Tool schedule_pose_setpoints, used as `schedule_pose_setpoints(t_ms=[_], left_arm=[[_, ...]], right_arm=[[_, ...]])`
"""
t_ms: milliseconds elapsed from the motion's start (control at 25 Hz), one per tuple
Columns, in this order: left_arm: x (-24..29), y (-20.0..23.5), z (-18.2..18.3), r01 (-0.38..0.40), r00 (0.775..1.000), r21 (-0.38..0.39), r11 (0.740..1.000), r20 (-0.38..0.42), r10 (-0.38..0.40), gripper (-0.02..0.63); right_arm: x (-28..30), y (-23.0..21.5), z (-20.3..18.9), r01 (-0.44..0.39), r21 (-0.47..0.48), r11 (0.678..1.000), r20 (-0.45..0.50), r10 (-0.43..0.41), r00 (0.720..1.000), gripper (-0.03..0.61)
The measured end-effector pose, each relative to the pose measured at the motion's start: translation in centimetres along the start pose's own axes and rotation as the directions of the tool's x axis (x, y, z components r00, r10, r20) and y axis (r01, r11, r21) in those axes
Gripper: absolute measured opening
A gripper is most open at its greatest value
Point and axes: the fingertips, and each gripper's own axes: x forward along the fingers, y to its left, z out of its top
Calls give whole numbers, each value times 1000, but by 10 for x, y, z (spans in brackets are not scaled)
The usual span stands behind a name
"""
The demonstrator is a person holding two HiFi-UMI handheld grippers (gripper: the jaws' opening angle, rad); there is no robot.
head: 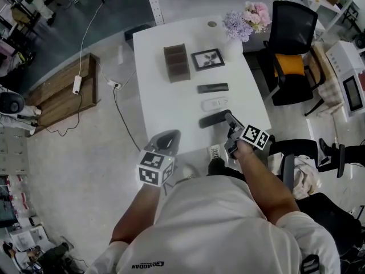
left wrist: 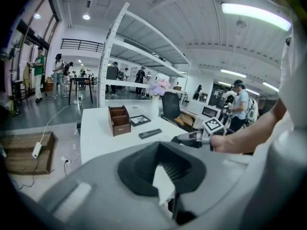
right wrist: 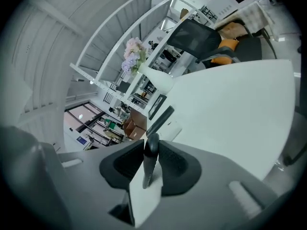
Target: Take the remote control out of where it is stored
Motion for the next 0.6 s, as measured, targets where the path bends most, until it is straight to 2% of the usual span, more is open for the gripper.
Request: schedule_pose_setpoints(t_ms=[280,600], left_arm=[[2,1,-2,0,1000,-6,1000,-5,0,3],[2,5,-5,-6,1000,-11,1000,-4,6,3]], right_arm=[[1,-17,-9,91,-144,985,-74,-103,992,123],[1,-38,-9,184,-225,957,-97,-210,973,135]])
